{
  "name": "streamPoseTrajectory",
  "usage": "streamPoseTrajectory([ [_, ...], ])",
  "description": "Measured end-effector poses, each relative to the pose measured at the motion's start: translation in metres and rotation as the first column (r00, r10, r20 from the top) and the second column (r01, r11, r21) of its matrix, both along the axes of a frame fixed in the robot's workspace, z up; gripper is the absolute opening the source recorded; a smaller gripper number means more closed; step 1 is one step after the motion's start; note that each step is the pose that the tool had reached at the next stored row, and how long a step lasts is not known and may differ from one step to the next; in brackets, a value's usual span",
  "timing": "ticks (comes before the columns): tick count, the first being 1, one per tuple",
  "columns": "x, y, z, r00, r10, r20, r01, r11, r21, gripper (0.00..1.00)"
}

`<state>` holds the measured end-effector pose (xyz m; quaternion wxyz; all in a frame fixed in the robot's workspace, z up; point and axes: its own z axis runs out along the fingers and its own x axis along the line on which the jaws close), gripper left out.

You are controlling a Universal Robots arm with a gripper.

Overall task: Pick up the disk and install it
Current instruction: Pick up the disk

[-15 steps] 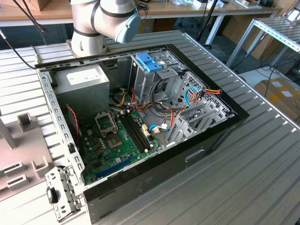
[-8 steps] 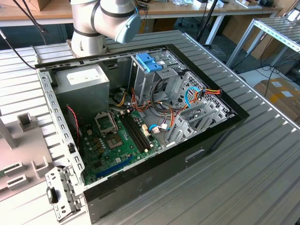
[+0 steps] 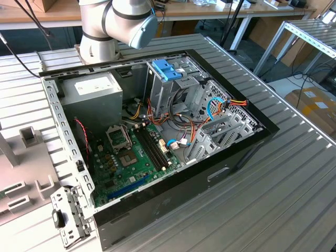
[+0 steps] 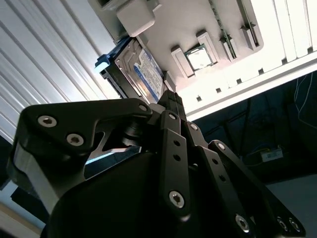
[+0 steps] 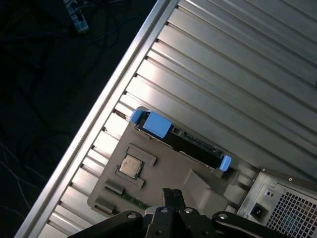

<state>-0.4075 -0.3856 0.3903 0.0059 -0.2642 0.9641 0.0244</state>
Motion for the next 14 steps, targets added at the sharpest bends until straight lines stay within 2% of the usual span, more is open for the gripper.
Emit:
streamPoseTrajectory([
  [6,0.0,0.0,0.0,0.9992,0.039,0.0,-0.039,0.9992,-0.0001,0.11],
  [8,0.0,0.0,0.0,0.9981,0.062,0.0,-0.062,0.9981,-0.0002,0.11],
  [14,0.0,0.0,0.0,0.9953,0.097,0.0,-0.097,0.9953,-0.0002,0.11],
])
